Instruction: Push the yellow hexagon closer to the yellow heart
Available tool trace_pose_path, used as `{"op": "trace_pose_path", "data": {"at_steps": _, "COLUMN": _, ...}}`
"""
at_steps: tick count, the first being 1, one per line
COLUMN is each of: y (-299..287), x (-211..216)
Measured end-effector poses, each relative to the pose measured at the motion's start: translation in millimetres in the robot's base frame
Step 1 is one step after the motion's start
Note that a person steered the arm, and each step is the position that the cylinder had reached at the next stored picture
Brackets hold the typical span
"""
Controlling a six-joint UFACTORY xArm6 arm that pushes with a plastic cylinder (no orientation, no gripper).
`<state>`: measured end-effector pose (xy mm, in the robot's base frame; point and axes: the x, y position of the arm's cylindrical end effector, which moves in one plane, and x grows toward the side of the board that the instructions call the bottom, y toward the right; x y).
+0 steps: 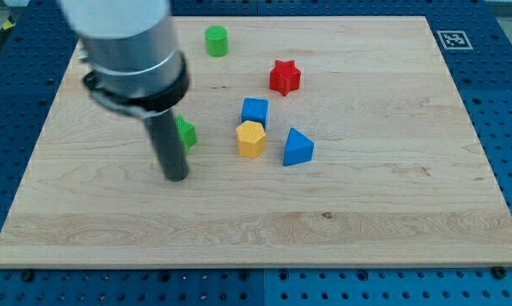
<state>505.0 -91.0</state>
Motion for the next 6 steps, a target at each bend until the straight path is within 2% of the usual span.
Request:
{"op": "trace_pose_path", "data": {"at_steps": 2, "y": 96, "x": -2}}
{"op": "trace_pose_path", "data": {"at_steps": 3, "y": 110, "x": -14}}
{"op": "trace_pose_path", "data": {"at_steps": 5, "y": 32, "x": -57}}
{"op": "trace_pose_path", "data": {"at_steps": 6, "y": 22, "x": -74}}
